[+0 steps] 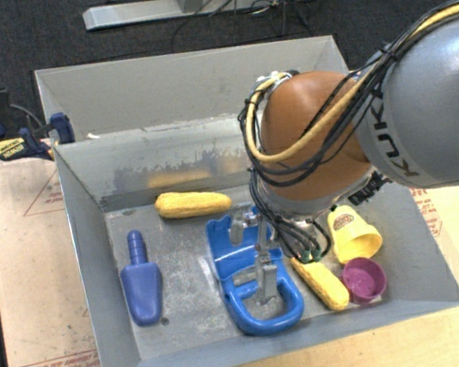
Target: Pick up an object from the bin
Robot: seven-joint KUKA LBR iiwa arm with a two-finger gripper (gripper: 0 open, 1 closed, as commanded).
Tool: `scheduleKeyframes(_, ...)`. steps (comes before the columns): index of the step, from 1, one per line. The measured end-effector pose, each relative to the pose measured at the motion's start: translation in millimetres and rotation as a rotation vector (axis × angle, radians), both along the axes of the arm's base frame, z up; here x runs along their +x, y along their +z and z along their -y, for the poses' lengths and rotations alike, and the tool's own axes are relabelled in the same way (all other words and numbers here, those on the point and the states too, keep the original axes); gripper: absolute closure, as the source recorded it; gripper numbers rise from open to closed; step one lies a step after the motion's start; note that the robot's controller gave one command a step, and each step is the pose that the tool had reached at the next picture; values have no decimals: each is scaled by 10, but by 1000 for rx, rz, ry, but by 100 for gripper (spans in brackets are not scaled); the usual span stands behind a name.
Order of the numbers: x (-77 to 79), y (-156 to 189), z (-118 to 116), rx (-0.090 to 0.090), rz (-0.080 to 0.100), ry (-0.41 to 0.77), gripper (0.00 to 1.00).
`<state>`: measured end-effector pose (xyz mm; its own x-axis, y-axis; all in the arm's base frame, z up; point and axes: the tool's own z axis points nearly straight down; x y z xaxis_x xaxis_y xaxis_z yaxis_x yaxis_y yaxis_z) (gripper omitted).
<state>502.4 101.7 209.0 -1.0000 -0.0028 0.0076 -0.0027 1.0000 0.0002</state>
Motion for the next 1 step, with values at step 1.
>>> scheduleKeyframes(1, 15, 45, 8, 1, 8, -4, 0)
